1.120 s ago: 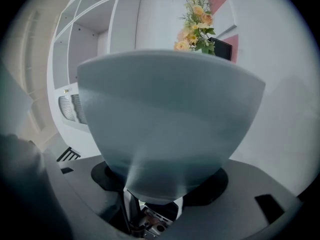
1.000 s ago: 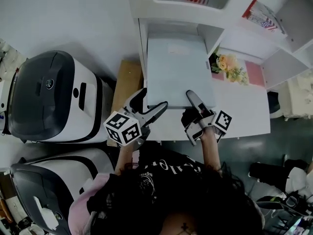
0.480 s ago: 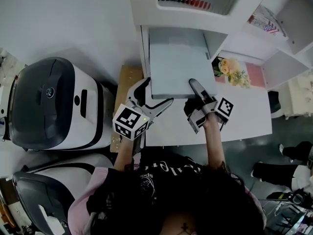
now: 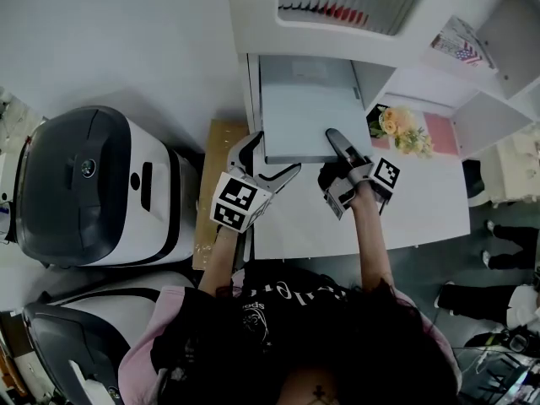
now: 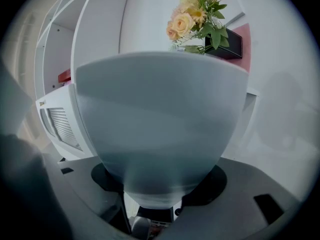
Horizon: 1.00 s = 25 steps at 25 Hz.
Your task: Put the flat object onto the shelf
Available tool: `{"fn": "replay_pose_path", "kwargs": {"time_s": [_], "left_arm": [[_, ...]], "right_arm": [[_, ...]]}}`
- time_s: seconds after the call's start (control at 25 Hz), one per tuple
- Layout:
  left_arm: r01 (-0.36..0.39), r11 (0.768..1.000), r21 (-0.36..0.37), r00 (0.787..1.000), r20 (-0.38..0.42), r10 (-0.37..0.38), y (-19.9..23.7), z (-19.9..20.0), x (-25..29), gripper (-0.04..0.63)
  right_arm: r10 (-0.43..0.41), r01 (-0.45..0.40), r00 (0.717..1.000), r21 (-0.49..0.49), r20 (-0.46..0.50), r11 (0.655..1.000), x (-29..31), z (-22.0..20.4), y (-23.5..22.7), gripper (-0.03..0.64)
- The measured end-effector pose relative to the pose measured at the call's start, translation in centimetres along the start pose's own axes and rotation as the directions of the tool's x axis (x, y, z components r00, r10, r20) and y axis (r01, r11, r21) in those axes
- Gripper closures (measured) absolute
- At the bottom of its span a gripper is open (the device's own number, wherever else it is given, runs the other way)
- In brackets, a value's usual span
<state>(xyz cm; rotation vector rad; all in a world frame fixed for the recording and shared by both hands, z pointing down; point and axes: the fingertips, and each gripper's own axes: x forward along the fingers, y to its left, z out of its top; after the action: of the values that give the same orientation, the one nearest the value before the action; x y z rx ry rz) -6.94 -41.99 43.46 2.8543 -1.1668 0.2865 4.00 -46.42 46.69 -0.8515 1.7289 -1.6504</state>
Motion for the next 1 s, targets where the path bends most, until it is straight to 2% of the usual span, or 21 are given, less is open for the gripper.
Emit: {"fn": "replay_pose_path", "kwargs": {"time_s": [0.16, 0.36, 0.48, 0.68, 1.0], "left_arm": [[-0.045, 0.999, -0.004, 0.999, -0.017, 0.045, 0.8, -0.6, 1.1, 0.144], [-0.075, 0.991, -0.114, 0.996, 0.028, 0.079, 1.8, 0.0, 1.7, 0.144], [-0.075, 0.987, -0.145, 0.996, 0.027, 0.080, 2.5, 0.0, 2.3, 0.144], [-0.066, 0.981, -0.180, 0.998, -0.035, 0.061, 3.0, -0.1, 2.9, 0.144], [-0.076, 0.968, -0.239, 0.996, -0.053, 0.065, 3.9, -0.1, 3.7, 0.144]], "right_arm": [[0.003, -0.004, 1.000, 0.007, 0.002, 1.000, 0.7, 0.6, -0.2, 0.310], [-0.005, 0.005, 1.000, 0.005, -0.002, 1.000, 1.2, 0.9, -0.1, 0.310], [-0.007, 0.007, 1.000, 0.002, -0.010, 1.000, 1.7, 1.1, -0.1, 0.310], [0.000, 0.000, 1.000, -0.009, -0.004, 1.000, 2.0, 1.2, 0.3, 0.310], [-0.017, 0.016, 1.000, -0.103, -0.013, 0.995, -0.6, 0.3, 0.5, 0.310]]}}
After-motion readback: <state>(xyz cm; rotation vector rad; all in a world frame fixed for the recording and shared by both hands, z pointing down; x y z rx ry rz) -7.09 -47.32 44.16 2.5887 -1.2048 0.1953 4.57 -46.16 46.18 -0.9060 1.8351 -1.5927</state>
